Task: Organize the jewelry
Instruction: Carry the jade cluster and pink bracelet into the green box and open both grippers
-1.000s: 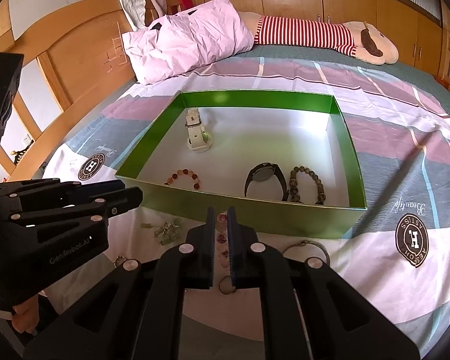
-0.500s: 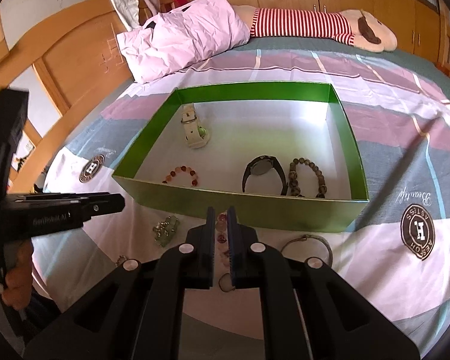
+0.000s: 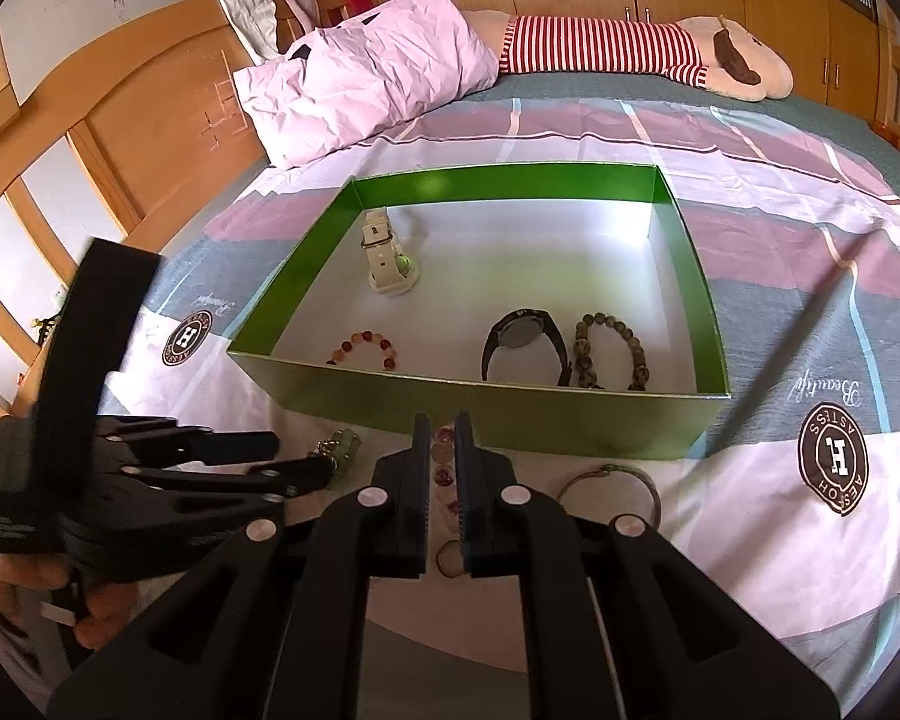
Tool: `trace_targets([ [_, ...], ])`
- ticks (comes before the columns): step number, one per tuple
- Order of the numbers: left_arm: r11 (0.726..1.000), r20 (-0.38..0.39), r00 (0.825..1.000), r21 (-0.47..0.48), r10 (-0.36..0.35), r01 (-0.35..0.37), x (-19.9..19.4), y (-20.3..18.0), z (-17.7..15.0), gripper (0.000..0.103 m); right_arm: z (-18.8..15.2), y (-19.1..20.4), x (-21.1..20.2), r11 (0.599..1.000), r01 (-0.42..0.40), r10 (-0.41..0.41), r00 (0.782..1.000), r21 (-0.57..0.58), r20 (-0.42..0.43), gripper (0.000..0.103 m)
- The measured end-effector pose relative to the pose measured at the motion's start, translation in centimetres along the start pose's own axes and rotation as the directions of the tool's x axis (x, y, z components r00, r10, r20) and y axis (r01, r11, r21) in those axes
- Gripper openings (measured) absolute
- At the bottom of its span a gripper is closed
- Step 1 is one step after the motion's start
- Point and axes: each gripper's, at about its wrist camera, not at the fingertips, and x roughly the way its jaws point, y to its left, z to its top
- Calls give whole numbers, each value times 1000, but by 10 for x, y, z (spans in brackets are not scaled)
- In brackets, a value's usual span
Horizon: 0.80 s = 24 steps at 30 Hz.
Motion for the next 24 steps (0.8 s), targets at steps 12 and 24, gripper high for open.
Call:
trace_targets([
  [12,995,21,997,-65,-76,77,-7,9,8,18,5,-3,-7,1000,-20,20,1000,11,24,7],
  [24,974,277,942,-67,-189,216,-83,25,42,17,52,-3,-36,998,-33,24,982,47,186,8],
])
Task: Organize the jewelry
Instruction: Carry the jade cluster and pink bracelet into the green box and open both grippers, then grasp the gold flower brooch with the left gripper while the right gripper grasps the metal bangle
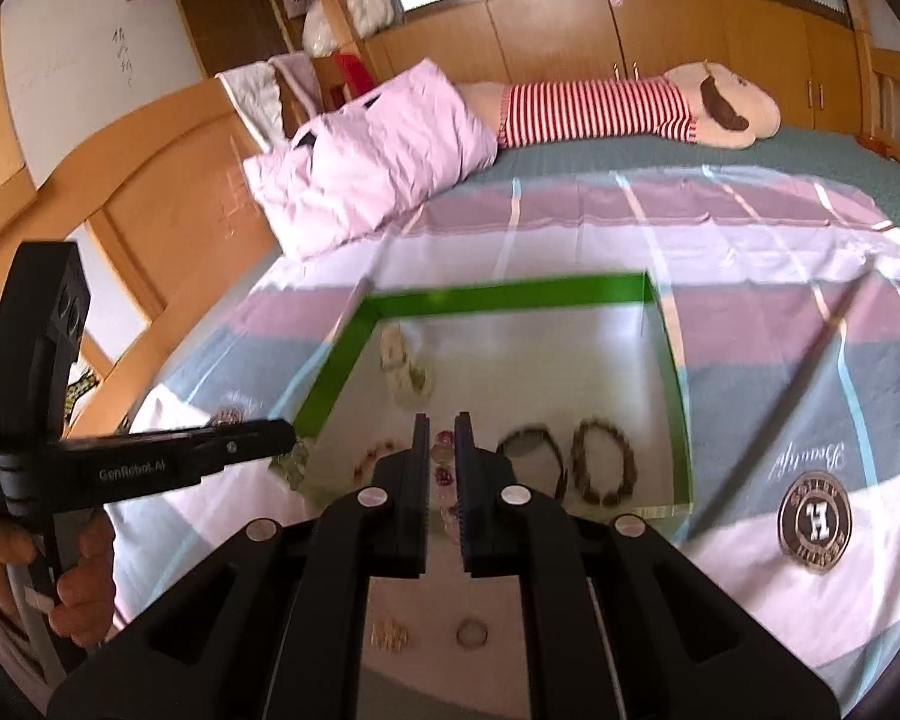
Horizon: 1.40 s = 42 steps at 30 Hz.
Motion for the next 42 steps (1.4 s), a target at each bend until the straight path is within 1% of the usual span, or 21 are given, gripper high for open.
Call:
trace_targets([
  [2,999,6,999,1,33,-33,10,-4,7,17,6,-1,11,1000,21,-21,1000,-3,2,8],
  [4,999,-2,999,-3,48,-48,17,-3,5,17,8,-6,22,999,38,-38,999,0,-8,8],
  [7,996,-35,996,-18,82,-83,34,5,6,17,4,-16,42,998,64,-63,997,12,-49,8],
  [11,993,-66,992,-36,112,-114,47,15,7,17,-5,-30,59,996,66,-60,992,56,-109,8],
  [19,990,-85,987,-33,135,-138,56,16,2,18,-10,-37,63,994,82,-71,988,74,-134,8],
  [20,990,-82,987,-28,137,-140,56,15,2,18,-10,-38,62,993,83,-71,988,82,-135,14],
  [21,989,-74,987,-21,142,-144,55,14,2,18,-10,-39,60,993,82,-70,989,89,-132,27],
  [22,989,-65,987,-16,147,-149,54,14,2,20,-10,-39,57,992,82,-70,990,94,-126,33],
  [23,989,-61,987,-11,149,-150,52,13,1,21,-10,-40,52,992,84,-72,991,99,-116,42],
  [24,989,-60,987,-7,148,-149,50,12,0,25,-9,-39,48,992,81,-70,991,99,-114,44],
  [26,990,-62,988,1,141,-141,44,11,-3,30,-9,-38,39,994,73,-61,990,87,-126,45],
  [28,992,-60,991,11,122,-122,35,8,-8,37,-14,-35,28,995,88,-79,985,53,-153,46],
  [29,994,-58,993,19,107,-106,30,5,-13,39,-16,-34,24,995,92,-84,982,42,-168,54],
  [30,996,-63,994,35,89,-87,24,1,-20,44,-22,-35,20,995,99,-91,978,35,-186,62],
  [31,996,-74,994,51,75,-72,21,-3,-26,49,-26,-37,17,994,106,-96,975,40,-199,64],
  [32,996,-101,993,78,59,-51,18,-9,-37,50,-31,-39,16,993,111,-98,971,46,-218,67],
  [34,993,-142,989,113,42,-26,19,-18,-52,51,-41,-43,19,991,124,-107,957,45,-268,67],
  [35,990,-163,986,139,41,-18,21,-23,-61,51,-44,-44,21,990,135,-120,953,37,-277,67],
  [38,970,-214,970,238,112,-59,37,-35,-88,51,-58,-51,28,977,211,-207,921,-24,-330,67],
  [41,958,-256,956,276,144,-70,47,-38,-108,51,-66,-58,35,974,225,-219,905,-27,-365,67],
  [42,956,-260,954,283,150,-74,49,-38,-111,51,-68,-59,37,972,231,-225,899,-29,-374,67],
])
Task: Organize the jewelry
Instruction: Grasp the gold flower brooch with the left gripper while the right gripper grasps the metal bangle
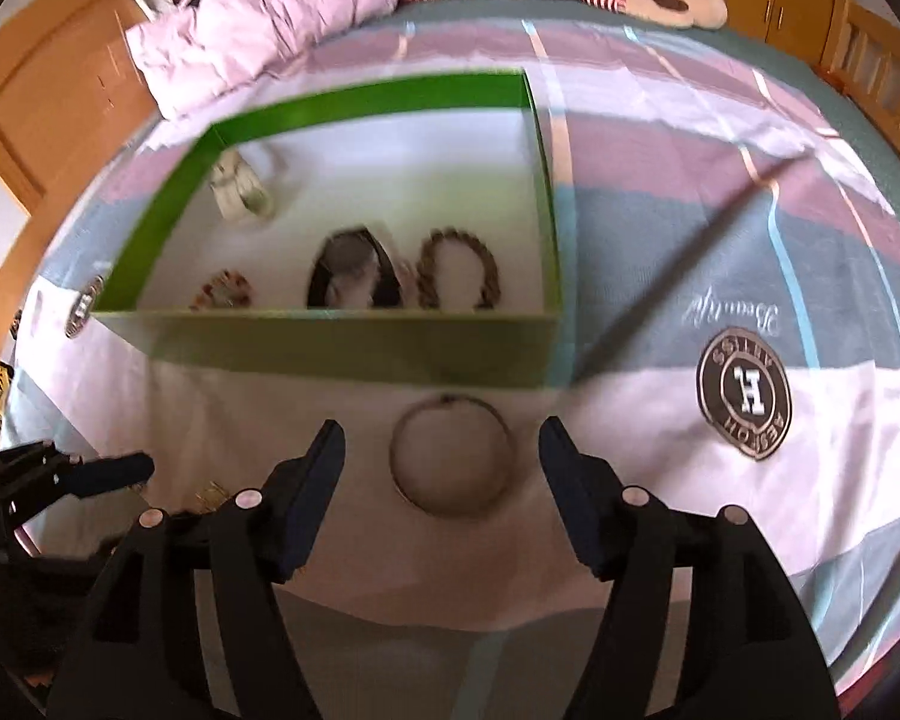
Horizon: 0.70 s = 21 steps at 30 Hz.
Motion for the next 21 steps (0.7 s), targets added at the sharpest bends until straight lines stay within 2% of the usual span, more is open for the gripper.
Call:
trace_targets([
  [11,995,-27,997,-67,72,-74,28,11,-1,51,-8,8,27,996,65,-70,994,-55,-84,67],
  [15,992,-12,993,-46,114,-115,29,7,-2,51,-10,16,36,993,76,-85,991,-89,-103,75],
  [17,992,-11,992,-40,122,-123,29,6,-1,51,-12,21,40,990,85,-96,990,-110,-106,76],
  [21,991,-8,992,-54,126,-126,28,10,1,36,-13,28,45,986,102,-115,988,-128,-100,76],
])
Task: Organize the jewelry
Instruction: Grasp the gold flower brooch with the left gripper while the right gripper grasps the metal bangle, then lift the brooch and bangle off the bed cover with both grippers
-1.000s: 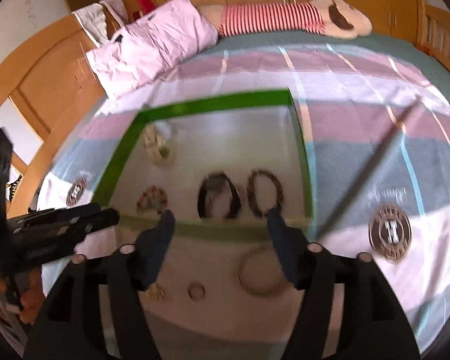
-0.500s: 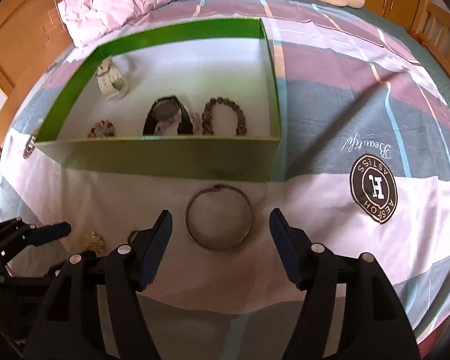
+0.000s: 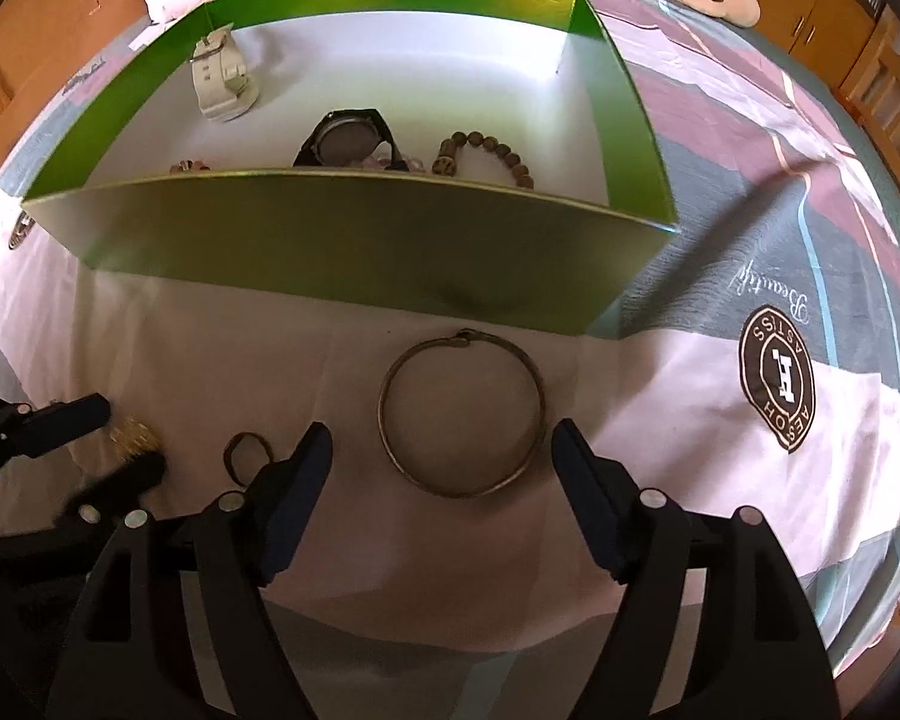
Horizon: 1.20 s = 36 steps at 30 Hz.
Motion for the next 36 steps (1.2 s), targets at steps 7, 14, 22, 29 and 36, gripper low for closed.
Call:
trace_targets([
  [7,998,-13,1000,-50,23,-24,0,16,4,28,1,5,-1,1000,-6,6,1000,-9,28,61],
  [14,995,-14,998,-80,54,-55,0,33,8,26,1,7,-3,1000,-13,14,999,-20,36,60],
  [22,995,-11,997,-57,77,-77,1,24,7,26,2,8,0,1000,-21,21,1000,-9,17,60],
  [29,995,-11,997,-59,76,-77,-1,20,6,26,0,5,1,1000,-19,19,1000,-3,14,63],
  [36,996,-7,997,-58,71,-72,-2,18,7,22,2,3,2,999,-33,32,999,19,38,60],
])
